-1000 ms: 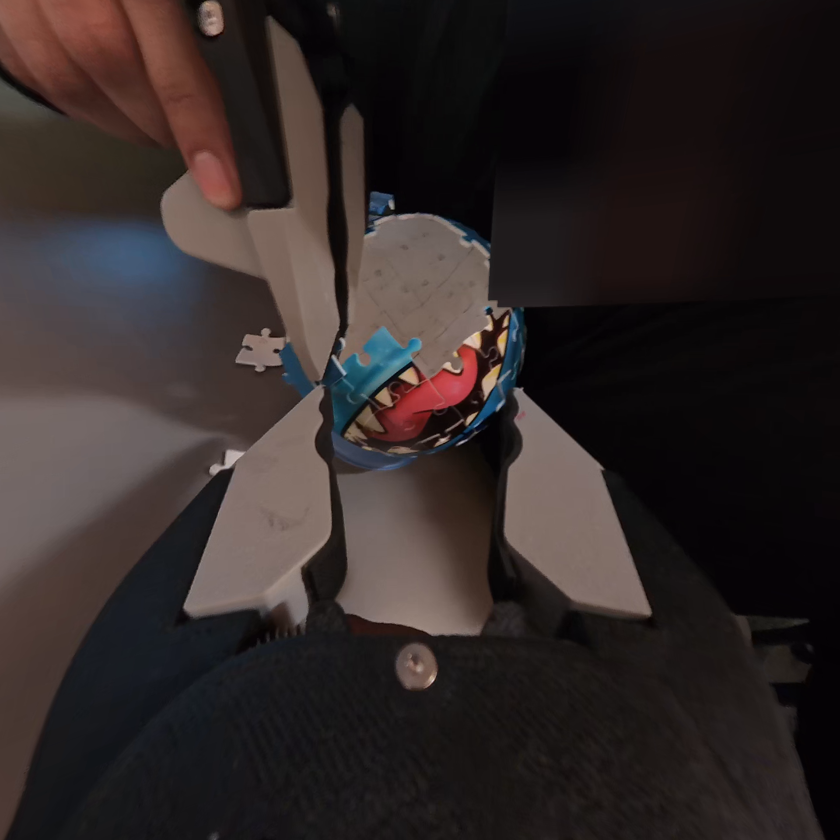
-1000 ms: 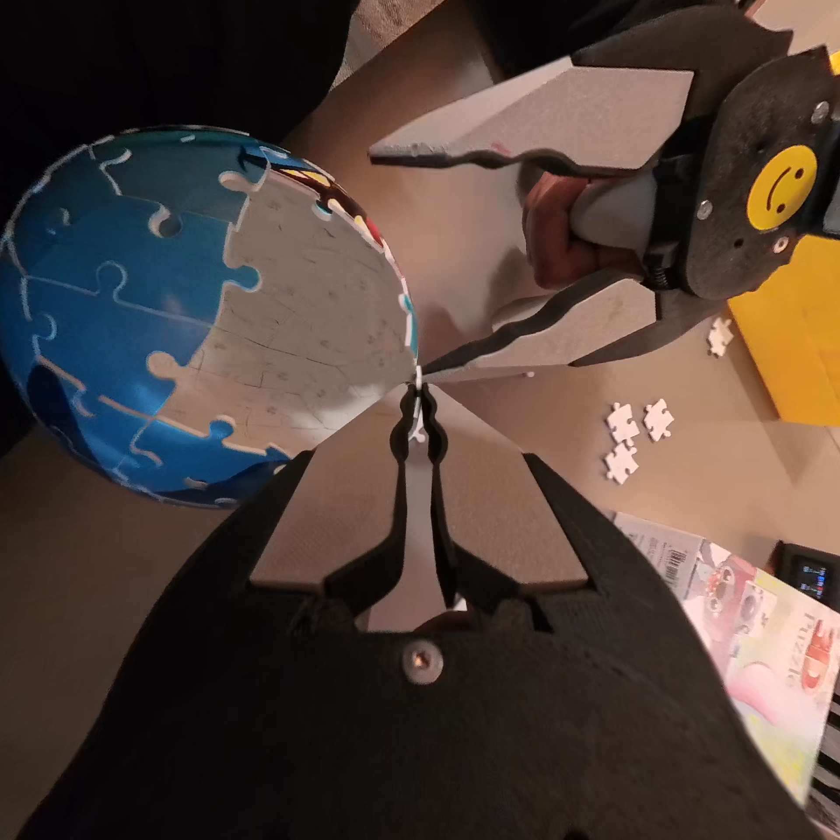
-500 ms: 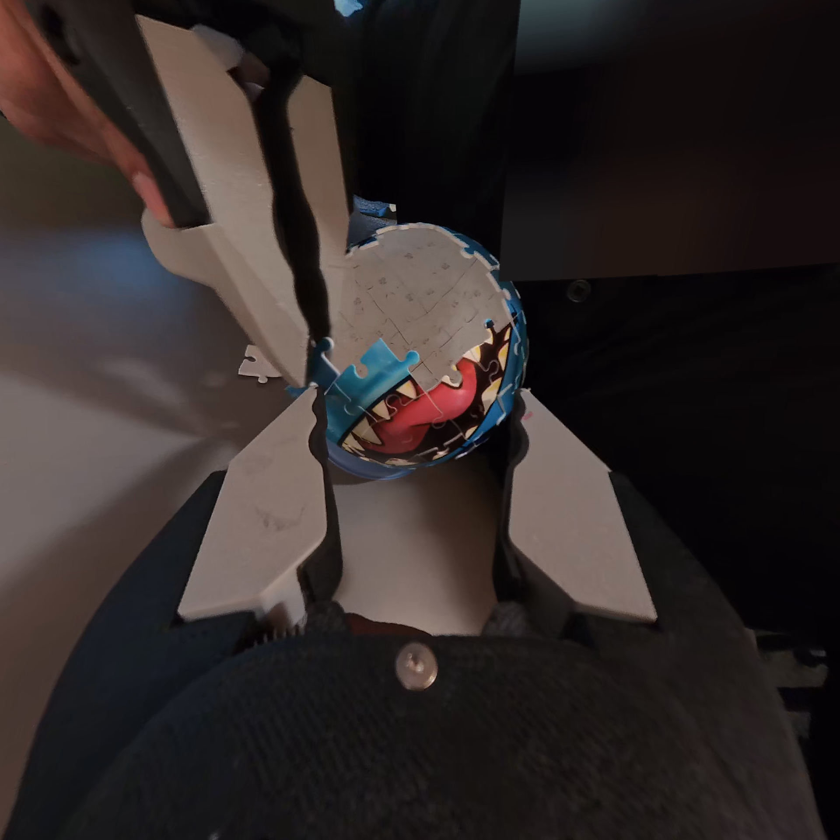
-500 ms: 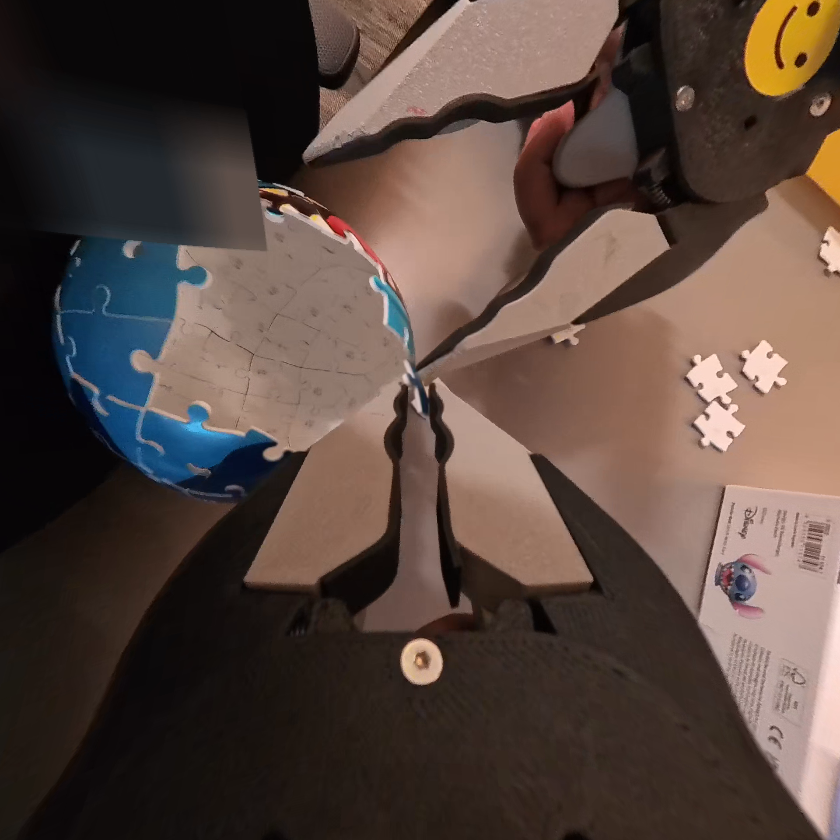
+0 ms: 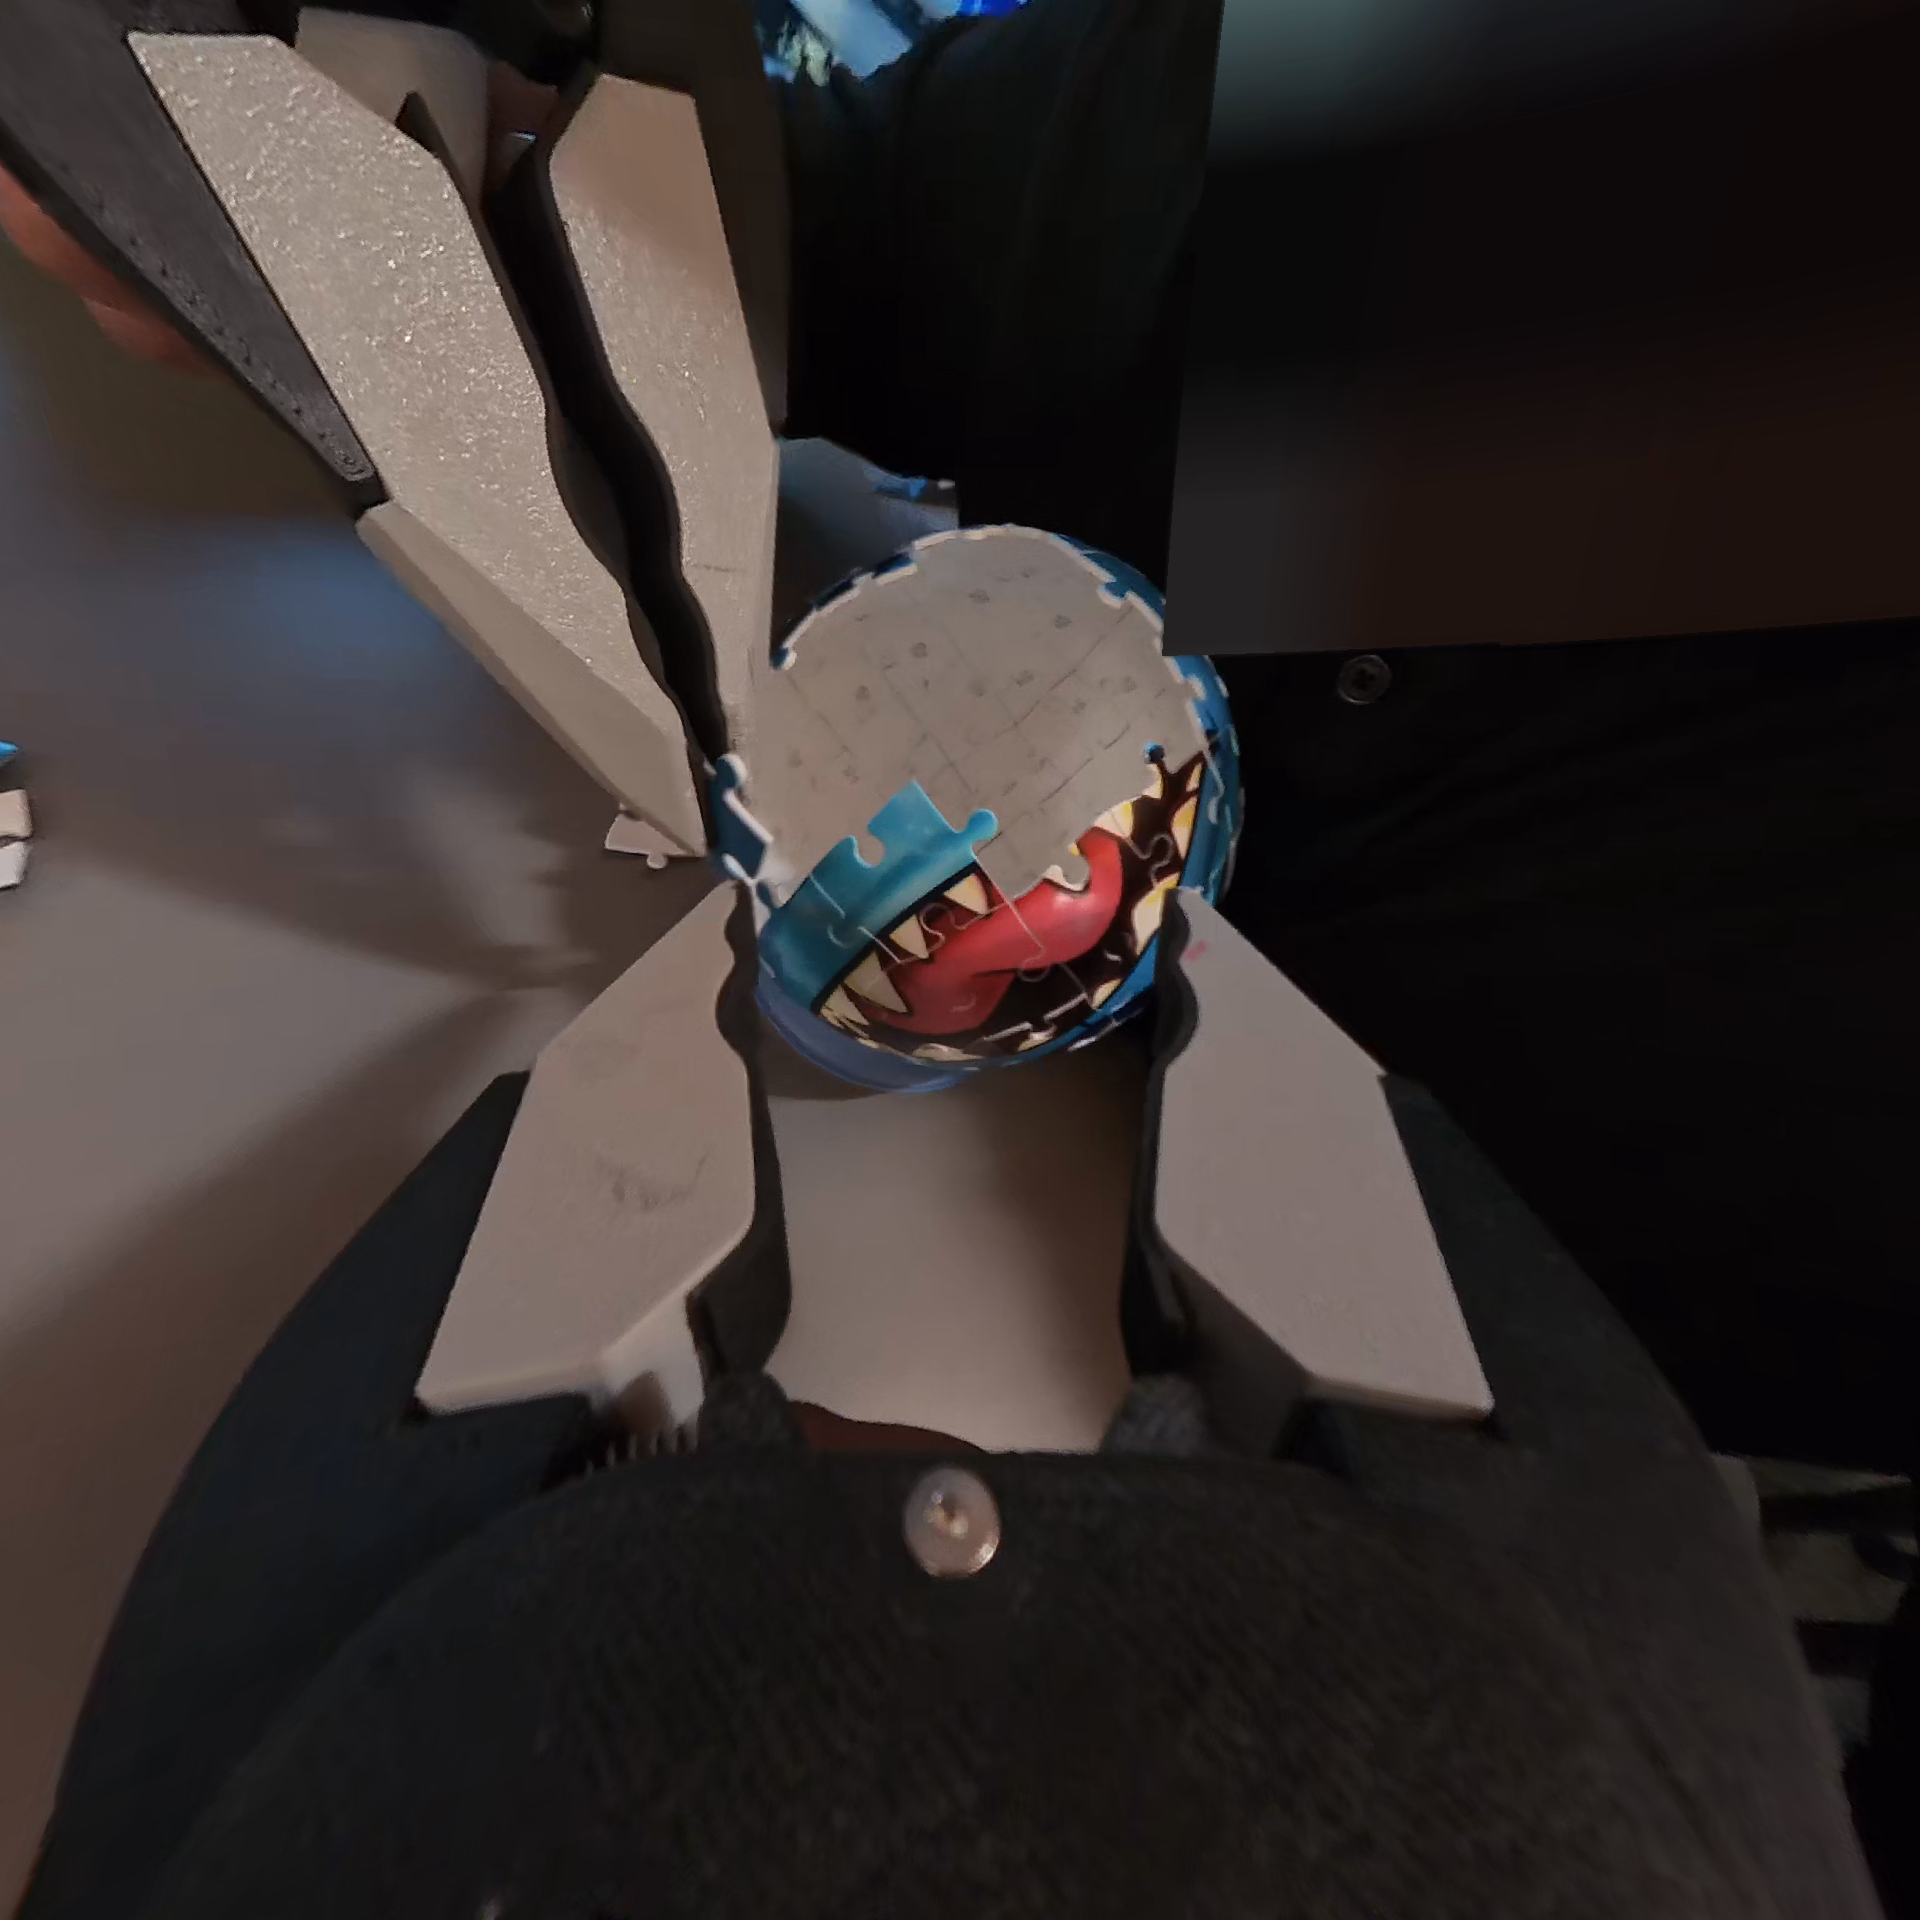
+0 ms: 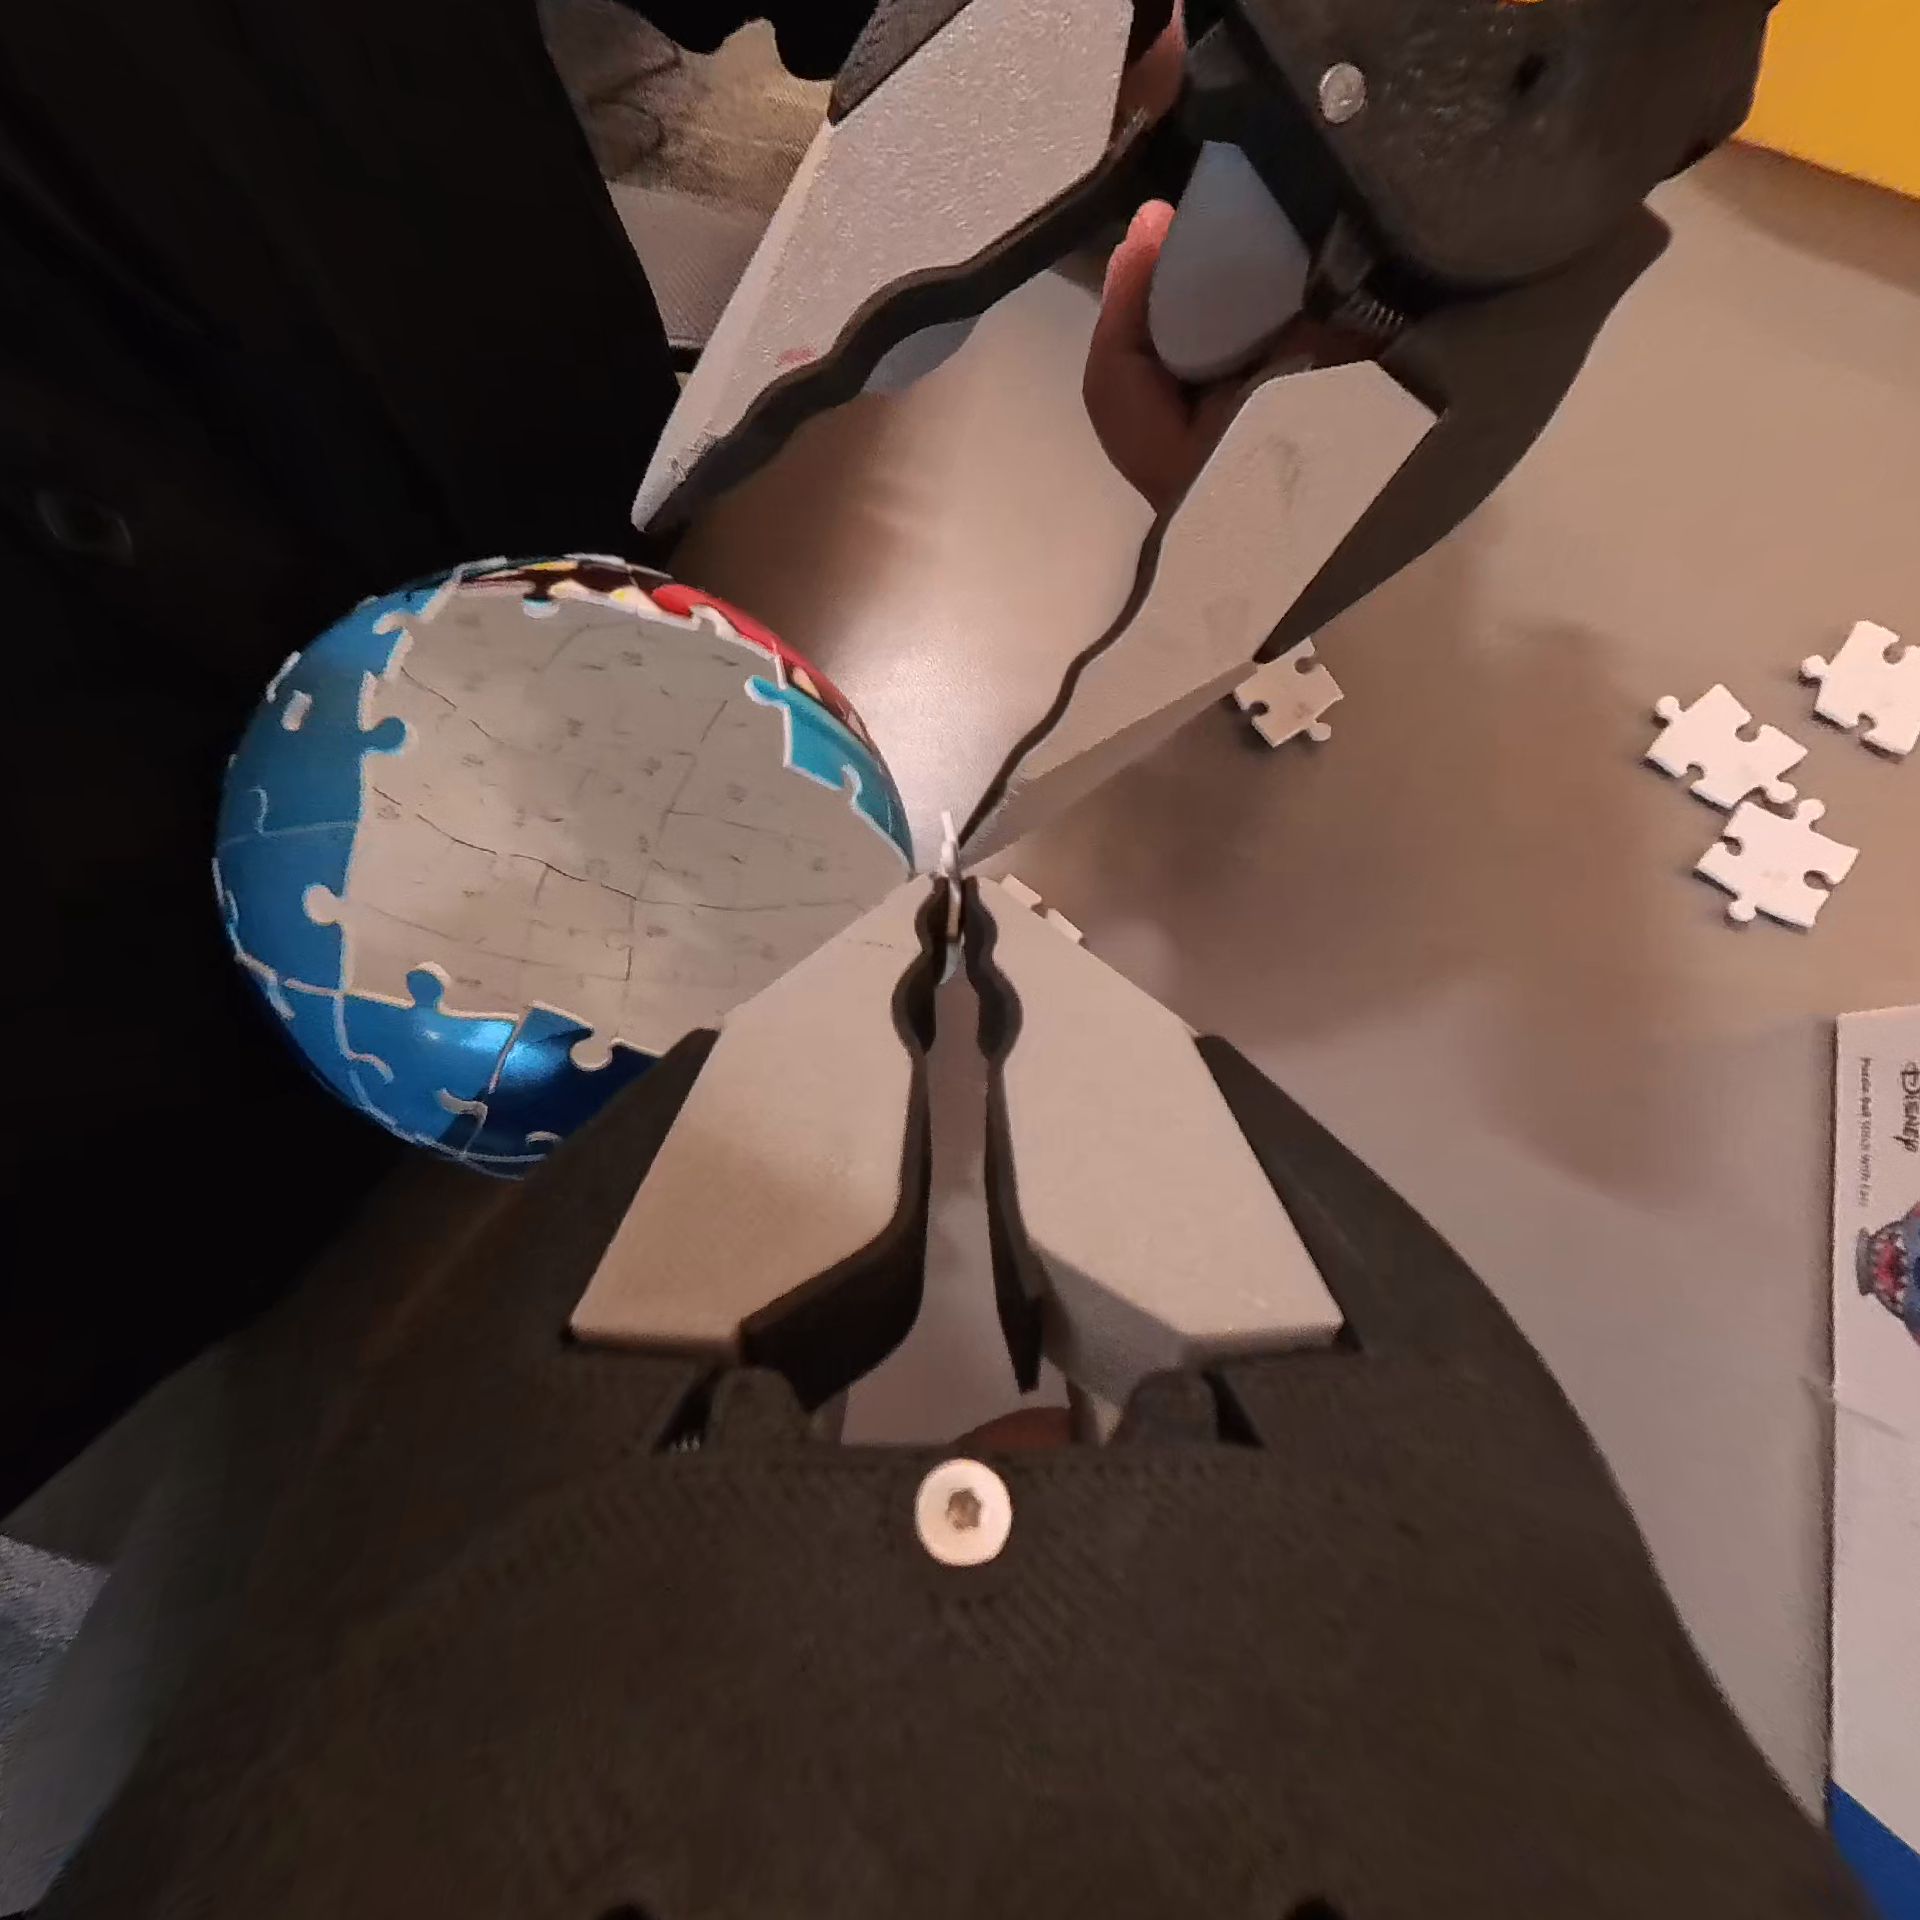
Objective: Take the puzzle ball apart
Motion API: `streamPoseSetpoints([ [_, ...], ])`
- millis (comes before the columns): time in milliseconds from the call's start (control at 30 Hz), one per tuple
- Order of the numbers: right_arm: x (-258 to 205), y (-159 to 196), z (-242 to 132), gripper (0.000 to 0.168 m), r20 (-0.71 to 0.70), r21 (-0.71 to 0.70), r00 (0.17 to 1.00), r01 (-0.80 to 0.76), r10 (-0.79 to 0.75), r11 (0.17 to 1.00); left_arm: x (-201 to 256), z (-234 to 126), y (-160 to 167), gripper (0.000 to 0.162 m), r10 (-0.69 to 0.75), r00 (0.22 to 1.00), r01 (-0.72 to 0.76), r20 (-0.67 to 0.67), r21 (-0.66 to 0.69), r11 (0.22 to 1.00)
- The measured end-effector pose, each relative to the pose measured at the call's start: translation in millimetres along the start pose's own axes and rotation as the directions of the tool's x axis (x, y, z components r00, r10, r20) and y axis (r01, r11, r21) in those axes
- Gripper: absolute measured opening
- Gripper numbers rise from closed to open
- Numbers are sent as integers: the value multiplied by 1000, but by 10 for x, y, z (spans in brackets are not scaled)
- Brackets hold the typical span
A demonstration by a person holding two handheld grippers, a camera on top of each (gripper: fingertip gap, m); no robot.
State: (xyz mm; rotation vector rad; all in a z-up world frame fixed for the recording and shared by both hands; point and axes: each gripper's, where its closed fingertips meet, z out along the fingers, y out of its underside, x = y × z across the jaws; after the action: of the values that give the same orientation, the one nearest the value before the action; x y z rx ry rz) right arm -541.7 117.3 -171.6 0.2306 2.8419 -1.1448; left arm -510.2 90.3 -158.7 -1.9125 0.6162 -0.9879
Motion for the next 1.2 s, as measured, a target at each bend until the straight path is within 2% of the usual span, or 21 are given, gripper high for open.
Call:
streamPoseSetpoints([
  [167, -26, 47, 69, 0, -53, -11, 998, 41, -41, 999, -10, -31, 8, 76, 12, 1000, -12, 15, -17, 1000],
  [400, -31, 59, 79, 0, -87, 70, 995, -33, 39, 997, -37, -74, -20, 76, -12, 1000, 12, -26, -3, 1000],
  [533, -45, 119, 87, 0, -104, 50, 994, -36, 41, 998, -43, -4, 15, 76, -13, 999, 12, -45, -34, 999],
  [900, -59, 73, 70, 0, -87, 83, 991, -92, 99, 992, -4, 41, 14, 77, -12, 997, 9, -72, -41, 999],
  [1167, -57, 81, 56, 0, -54, 95, 980, -186, 192, 978, -39, 53, 17, 71, -17, 996, 13, -89, -46, 999],
  [1200, -46, 76, 45, 0, -44, 105, 977, -204, 210, 973, -64, 47, 19, 74, -27, 996, 23, -87, -45, 999],
])
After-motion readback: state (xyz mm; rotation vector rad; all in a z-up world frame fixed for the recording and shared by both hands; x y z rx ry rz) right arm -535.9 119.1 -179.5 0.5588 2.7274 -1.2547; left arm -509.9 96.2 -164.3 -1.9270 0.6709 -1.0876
